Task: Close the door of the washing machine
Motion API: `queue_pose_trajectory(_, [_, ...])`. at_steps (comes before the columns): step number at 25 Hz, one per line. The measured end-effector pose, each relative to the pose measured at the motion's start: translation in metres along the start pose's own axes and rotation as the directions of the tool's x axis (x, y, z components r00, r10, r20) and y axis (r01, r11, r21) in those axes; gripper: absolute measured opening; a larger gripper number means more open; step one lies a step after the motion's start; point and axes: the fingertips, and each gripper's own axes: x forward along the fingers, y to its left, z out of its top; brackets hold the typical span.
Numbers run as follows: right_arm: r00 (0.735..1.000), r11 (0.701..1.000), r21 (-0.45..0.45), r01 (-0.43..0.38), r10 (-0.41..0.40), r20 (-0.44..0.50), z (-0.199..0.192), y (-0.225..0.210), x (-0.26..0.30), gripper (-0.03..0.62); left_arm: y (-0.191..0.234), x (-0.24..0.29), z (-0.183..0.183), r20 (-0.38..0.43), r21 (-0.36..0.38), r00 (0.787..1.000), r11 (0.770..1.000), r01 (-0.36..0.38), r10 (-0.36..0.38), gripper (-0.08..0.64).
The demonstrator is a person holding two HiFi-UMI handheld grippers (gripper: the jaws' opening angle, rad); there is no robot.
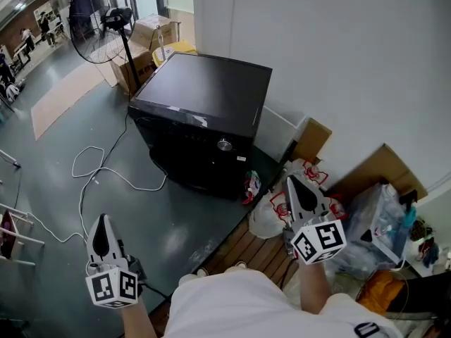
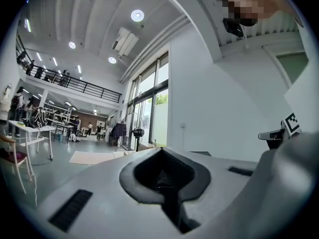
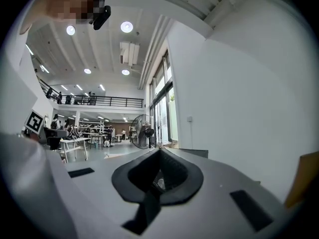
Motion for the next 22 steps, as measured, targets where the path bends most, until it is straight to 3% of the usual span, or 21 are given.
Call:
queue_pose_trajectory(6, [1.0,1.0,0.002,0.004,-0.004,-0.009,-0.003,0.012,-0.006,-0.002,-0.005,-0.004,0.0,-0.011,-0.003,0.999,0.999,0.04,-0.04,0.006])
queue_pose_trajectory(22, [0.997,0.997,-0.062,-0.04,0.035,-0.075,-0.014,0.042,-0.011,-0.003,0.0,-0.023,-0.008,-0.03,-0.017,0.998,0.999,0.049,-0.05,0.006])
